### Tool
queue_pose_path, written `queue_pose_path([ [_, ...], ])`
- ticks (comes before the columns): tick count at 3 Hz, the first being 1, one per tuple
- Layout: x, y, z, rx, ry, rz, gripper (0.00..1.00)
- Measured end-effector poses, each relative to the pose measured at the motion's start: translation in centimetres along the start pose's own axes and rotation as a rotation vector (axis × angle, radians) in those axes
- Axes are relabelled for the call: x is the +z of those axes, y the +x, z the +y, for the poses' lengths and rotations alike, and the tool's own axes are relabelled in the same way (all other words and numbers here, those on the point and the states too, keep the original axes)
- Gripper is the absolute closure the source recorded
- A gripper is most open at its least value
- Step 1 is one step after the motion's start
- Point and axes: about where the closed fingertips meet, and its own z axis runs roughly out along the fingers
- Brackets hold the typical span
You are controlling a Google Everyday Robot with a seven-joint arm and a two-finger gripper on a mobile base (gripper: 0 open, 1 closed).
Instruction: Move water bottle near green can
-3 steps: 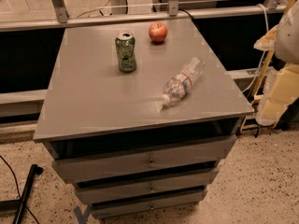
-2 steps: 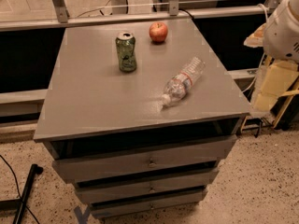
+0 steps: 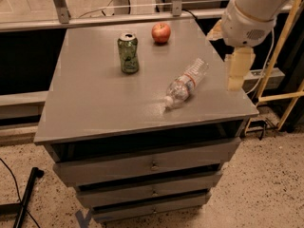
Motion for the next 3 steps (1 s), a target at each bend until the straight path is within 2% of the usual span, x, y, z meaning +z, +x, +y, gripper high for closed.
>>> queue_pose_path([
  [2,5.5,-3.7,-3.0,-0.173,-0.056,0.036,0.00],
  [3,8.4,-4.4,-3.0,-0.216,-0.077,0.064,0.03],
])
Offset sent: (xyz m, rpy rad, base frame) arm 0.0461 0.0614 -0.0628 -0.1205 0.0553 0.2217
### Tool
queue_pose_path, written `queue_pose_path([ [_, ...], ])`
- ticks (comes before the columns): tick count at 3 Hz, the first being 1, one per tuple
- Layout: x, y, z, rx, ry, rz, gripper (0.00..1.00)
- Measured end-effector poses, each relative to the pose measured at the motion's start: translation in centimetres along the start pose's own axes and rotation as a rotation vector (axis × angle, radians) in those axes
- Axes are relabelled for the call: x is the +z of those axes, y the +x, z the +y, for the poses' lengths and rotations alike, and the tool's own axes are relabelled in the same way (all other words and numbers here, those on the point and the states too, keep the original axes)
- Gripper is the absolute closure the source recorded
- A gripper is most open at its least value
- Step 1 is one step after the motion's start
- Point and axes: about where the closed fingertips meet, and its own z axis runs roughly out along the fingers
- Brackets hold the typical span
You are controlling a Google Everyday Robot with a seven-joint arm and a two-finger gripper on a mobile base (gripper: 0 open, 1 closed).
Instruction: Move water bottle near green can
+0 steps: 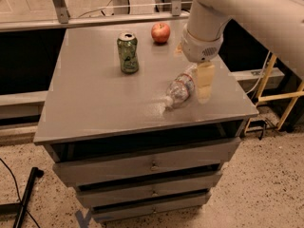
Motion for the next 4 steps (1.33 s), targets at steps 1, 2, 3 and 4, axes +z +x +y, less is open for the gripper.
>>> queue_pose_path([
  [1,1.7,-0.1,0.1,-0.012,-0.015,0.016,0.25],
  [2,2.7,-0.6,0.2,-0.029,-0.019,0.023,0.49],
  [3,2.7,-0.6,-0.1,-0.029,-0.004,0.011,0.73],
  [4,0.5,0.2,-1.1,-0.008,0.062,0.009,0.95],
])
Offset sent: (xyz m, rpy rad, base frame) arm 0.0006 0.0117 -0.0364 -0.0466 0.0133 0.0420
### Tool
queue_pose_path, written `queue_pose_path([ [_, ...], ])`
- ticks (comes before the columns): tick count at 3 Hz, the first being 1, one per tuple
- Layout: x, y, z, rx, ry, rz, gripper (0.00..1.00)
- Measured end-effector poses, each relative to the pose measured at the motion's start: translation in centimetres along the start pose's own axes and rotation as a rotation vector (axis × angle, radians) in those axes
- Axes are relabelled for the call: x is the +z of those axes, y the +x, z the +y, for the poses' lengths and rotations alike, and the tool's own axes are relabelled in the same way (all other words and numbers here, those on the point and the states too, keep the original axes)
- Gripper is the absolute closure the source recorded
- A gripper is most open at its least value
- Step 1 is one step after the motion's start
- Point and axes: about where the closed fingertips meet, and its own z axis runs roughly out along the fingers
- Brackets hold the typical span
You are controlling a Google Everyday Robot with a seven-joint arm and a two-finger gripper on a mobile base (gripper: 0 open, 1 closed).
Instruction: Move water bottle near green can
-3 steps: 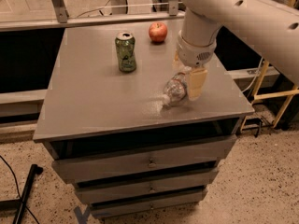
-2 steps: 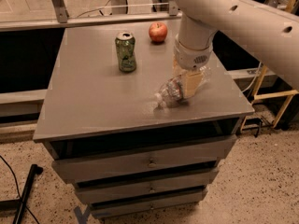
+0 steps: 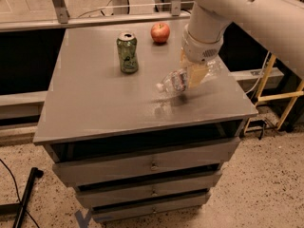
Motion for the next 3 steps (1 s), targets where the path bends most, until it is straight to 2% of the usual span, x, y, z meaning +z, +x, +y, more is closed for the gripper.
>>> queue_pose_path([
  [1,-3.0,1.6,-1.4,0.051,0.040,-0.001,1.00],
  [2,-5.3,3.0,-3.1,0.150,0.045,-0.034,1.00],
  [3,-8.4,2.6,-5.6,0.238,0.098,-0.166,1.00],
])
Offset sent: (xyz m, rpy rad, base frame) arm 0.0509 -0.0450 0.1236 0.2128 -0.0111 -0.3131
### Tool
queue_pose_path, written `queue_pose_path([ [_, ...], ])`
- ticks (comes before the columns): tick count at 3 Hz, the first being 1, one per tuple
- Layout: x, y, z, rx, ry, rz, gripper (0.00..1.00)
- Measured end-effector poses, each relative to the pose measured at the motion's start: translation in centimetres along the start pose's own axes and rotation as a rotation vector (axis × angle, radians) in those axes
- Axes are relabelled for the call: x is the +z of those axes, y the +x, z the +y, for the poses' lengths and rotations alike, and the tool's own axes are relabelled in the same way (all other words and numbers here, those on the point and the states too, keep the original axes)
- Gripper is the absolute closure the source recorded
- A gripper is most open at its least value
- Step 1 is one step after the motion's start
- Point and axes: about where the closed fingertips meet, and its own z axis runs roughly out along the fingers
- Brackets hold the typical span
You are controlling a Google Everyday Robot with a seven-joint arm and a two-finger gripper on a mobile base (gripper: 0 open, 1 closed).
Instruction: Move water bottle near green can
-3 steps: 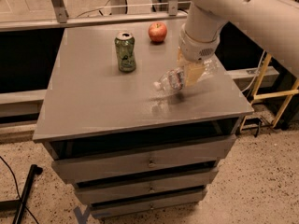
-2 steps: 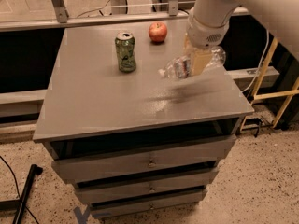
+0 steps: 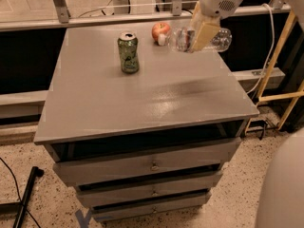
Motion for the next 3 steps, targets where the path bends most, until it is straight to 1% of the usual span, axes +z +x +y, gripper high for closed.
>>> queue_pose_path([
  [1,-0.3,-3.0,-0.3,-0.002,0.020,-0.146,1.00],
  [2,0.0,-3.3,-0.4,-0.008,0.021,-0.149,1.00],
  [3,0.6,-5.7,-0.3,-0.046,0.018,-0.205,1.00],
])
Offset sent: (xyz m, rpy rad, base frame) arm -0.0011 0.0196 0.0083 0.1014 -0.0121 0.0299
